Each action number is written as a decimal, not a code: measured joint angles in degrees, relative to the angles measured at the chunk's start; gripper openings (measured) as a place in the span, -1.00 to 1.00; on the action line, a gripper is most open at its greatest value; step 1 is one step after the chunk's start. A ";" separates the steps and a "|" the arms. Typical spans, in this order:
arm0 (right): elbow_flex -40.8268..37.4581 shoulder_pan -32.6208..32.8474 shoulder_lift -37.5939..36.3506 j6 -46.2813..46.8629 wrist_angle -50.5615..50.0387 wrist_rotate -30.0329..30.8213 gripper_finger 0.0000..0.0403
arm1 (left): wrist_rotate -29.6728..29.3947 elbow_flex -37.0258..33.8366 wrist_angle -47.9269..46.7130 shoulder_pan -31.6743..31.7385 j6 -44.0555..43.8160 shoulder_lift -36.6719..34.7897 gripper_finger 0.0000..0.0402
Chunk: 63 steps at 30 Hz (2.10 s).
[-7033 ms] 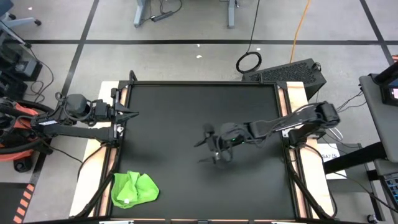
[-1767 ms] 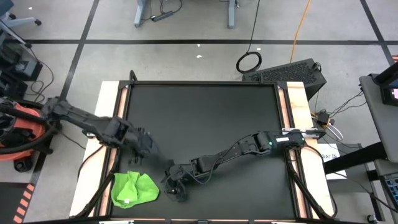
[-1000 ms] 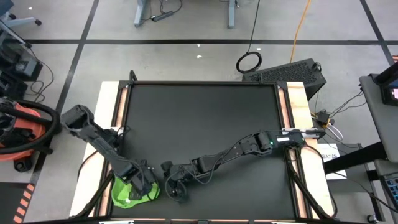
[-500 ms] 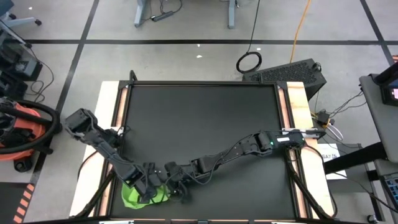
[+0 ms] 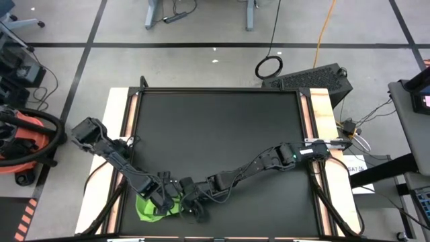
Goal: Roll towel into tight, uniform cylinder
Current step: Fold the green towel
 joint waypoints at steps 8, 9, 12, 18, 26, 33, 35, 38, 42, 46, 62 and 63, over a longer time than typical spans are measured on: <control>0.02 0.00 0.01 -0.62 0.55 1.90 -0.37 | -0.42 4.83 -6.34 -0.02 1.68 0.20 -0.89; 0.03 -0.04 0.09 -0.52 0.61 1.89 -0.48 | -0.44 5.51 -7.95 -0.02 1.66 0.20 -0.87; 0.11 -0.07 0.11 -1.62 -0.04 1.87 -0.88 | -1.66 7.94 -14.45 -0.07 1.51 0.13 -0.77; -0.04 -0.11 -0.38 -3.35 -4.29 2.16 -0.99 | -7.16 13.03 -28.49 -0.22 -0.69 -2.49 -0.34; -0.02 -0.15 -9.84 -8.46 -10.93 2.00 -1.00 | -17.85 16.50 -35.79 -1.15 -5.20 -13.35 -0.01; -0.02 -0.76 -20.95 -13.89 -14.19 1.93 -1.00 | -26.74 16.52 -35.93 -4.14 -9.28 -23.15 0.00; -0.02 -1.23 -24.06 -15.00 -14.19 1.91 -1.00 | -28.85 16.55 -35.87 -4.78 -9.32 -24.44 0.00; -0.02 -2.19 -28.22 -16.39 -13.73 1.95 -1.00 | -31.80 16.55 -35.80 -5.25 -9.29 -25.00 0.00; -0.02 -3.86 -33.33 -17.41 -12.53 2.07 -1.00 | -35.56 15.20 -33.60 -5.52 -9.13 -24.98 0.00; -0.02 -5.89 -37.84 -17.40 -13.37 2.51 -1.00 | -37.28 10.84 -27.98 -5.49 -8.86 -24.92 0.00; 0.00 -19.11 -48.02 -7.58 -37.34 13.87 -1.00 | -45.11 -4.47 -8.81 -5.33 -8.60 -24.92 0.00; 0.00 -20.13 -48.02 -6.67 -39.37 13.60 -1.00 | -46.60 -4.48 -8.74 -5.33 -7.77 -24.92 0.00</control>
